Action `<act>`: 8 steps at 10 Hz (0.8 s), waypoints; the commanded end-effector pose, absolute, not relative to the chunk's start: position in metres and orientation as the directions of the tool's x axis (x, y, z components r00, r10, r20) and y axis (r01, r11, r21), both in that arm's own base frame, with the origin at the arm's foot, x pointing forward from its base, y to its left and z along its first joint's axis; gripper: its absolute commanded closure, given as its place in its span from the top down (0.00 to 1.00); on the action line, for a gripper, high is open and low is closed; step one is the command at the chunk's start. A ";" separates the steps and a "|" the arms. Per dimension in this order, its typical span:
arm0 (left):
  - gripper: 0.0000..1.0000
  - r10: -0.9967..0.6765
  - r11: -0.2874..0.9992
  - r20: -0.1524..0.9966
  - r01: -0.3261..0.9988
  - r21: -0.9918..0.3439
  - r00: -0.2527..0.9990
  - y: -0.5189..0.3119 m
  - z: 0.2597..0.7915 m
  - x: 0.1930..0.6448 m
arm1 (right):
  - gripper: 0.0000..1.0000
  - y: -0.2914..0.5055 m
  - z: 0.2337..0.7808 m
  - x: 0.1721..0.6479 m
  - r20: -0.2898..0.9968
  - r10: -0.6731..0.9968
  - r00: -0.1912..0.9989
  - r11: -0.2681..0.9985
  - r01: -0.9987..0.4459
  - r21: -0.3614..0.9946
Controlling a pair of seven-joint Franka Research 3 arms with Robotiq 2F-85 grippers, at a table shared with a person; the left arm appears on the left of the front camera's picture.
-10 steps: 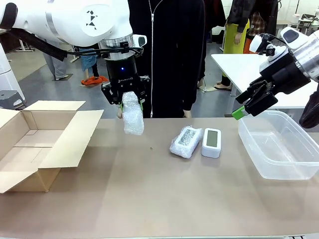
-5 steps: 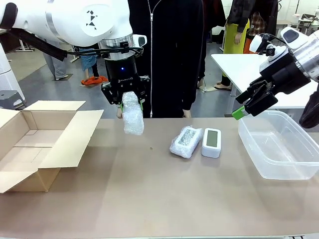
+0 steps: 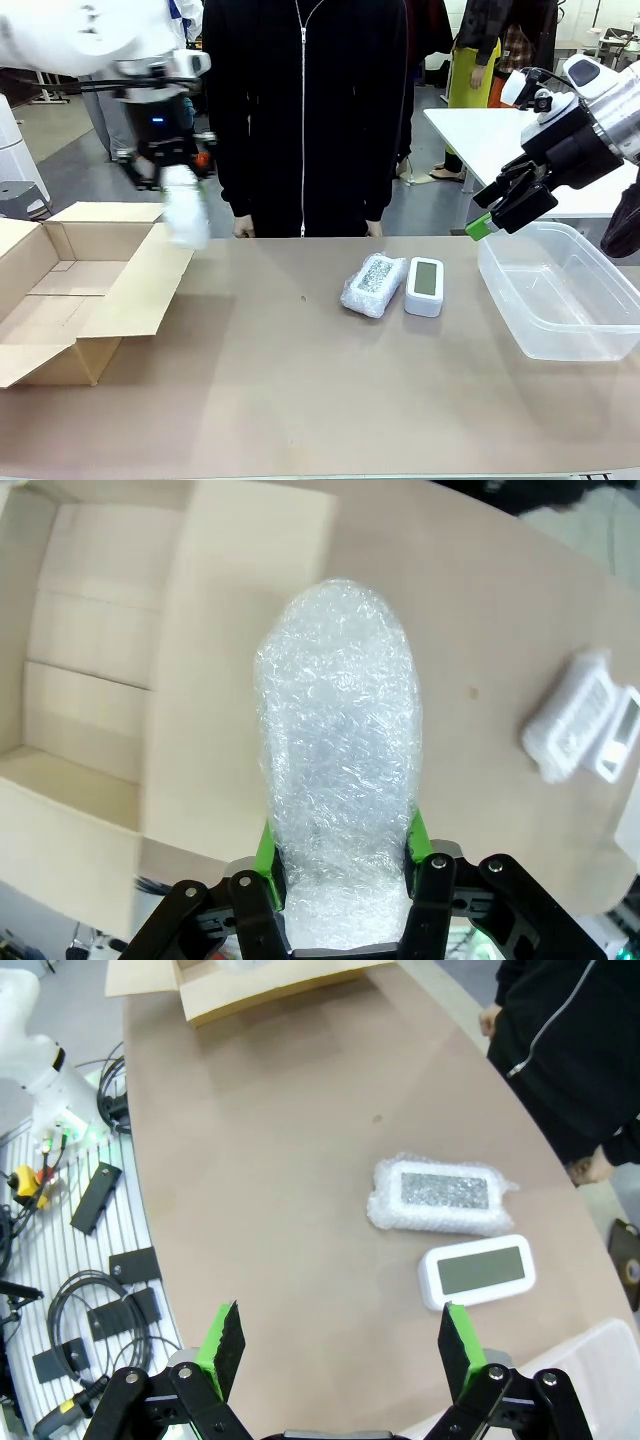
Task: Separate and place wrapped and unwrapped clocks.
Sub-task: If the picked Digital clock is wrapped, place it in the Package Box ; if not, place it in the Organizing box.
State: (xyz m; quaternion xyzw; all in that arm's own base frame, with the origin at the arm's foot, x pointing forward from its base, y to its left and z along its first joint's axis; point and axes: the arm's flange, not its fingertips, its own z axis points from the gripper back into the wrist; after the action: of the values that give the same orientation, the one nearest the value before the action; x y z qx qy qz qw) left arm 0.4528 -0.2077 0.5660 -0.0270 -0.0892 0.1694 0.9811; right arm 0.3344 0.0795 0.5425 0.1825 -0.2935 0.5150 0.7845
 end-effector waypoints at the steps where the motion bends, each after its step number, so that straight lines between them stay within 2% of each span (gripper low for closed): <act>1: 0.53 0.334 0.942 0.174 -0.321 -0.096 0.926 -0.137 0.551 0.466 | 1.00 0.080 0.543 0.338 0.668 0.687 0.286 0.382 -0.924 0.003; 2: 0.53 0.330 0.943 0.196 -0.314 -0.111 0.923 -0.106 0.544 0.478 | 1.00 0.080 0.543 0.338 0.668 0.687 0.286 0.382 -0.924 0.003; 4: 0.53 0.331 0.942 0.263 -0.334 -0.032 0.906 -0.068 0.524 0.500 | 1.00 0.080 0.543 0.338 0.668 0.687 0.286 0.382 -0.924 0.003; 8: 0.53 0.438 0.892 0.187 -0.451 0.034 0.879 -0.026 0.469 0.546 | 1.00 0.080 0.543 0.338 0.668 0.687 0.286 0.382 -0.924 0.003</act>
State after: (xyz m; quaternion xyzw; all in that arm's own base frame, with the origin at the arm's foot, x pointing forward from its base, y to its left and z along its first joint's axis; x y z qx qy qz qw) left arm 0.5351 -0.0218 0.4670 0.0322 -0.0912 0.2070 0.9735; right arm 0.3344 0.0796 0.5424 0.1827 -0.2930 0.5150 0.7845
